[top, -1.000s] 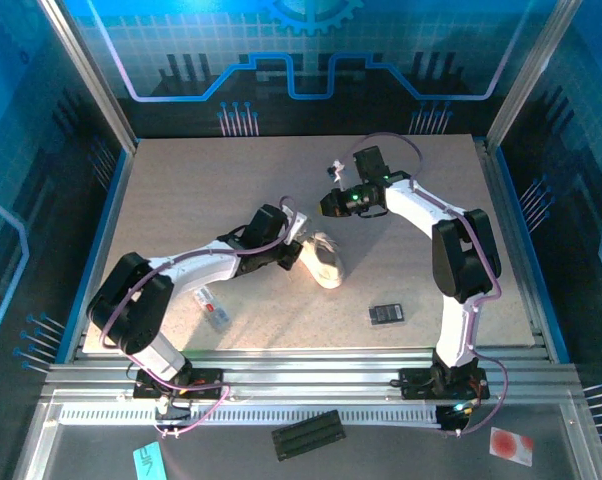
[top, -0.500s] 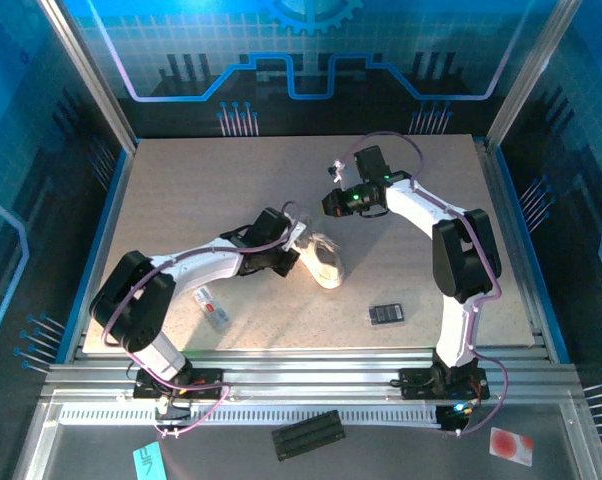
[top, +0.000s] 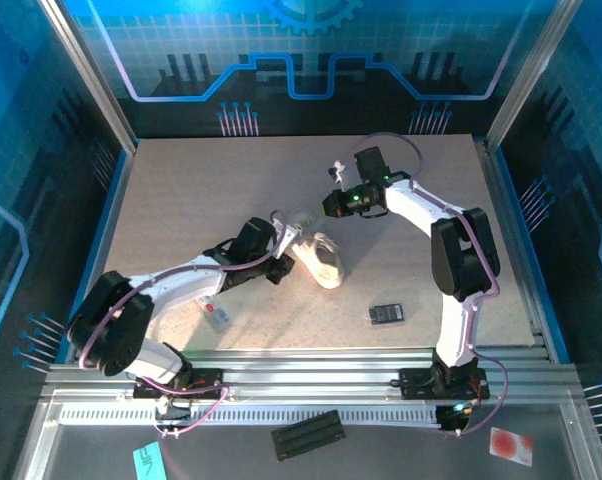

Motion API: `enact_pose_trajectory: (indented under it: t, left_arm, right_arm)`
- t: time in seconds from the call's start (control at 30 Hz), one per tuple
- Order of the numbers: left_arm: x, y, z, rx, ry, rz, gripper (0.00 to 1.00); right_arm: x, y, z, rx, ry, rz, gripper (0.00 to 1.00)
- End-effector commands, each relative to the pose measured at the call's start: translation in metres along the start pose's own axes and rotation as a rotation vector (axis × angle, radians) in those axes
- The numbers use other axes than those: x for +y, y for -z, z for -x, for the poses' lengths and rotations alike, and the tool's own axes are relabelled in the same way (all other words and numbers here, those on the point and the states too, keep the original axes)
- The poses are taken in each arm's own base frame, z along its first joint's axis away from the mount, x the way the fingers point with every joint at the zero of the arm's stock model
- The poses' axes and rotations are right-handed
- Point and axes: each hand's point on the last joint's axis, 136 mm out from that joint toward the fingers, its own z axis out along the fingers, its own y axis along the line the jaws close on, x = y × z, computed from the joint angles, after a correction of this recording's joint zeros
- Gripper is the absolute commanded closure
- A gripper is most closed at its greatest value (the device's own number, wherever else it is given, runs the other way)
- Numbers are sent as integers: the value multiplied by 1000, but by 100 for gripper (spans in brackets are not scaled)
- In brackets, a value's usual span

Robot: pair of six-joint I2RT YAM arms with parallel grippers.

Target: Tie the shoes

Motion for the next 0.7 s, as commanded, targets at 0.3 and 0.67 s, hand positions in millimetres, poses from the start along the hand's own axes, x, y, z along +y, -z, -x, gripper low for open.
enact_pose_trajectory:
  t: [0.3, 0.67]
  left_arm:
    - [2, -5, 51, -100, -163, -213, 68]
    - [-2, -22, 60, -67, -200, -283, 64]
  right_arm:
    - [-7, -4, -2, 17, -5, 16, 100]
    - [-9, -2, -2, 23, -5, 8, 100]
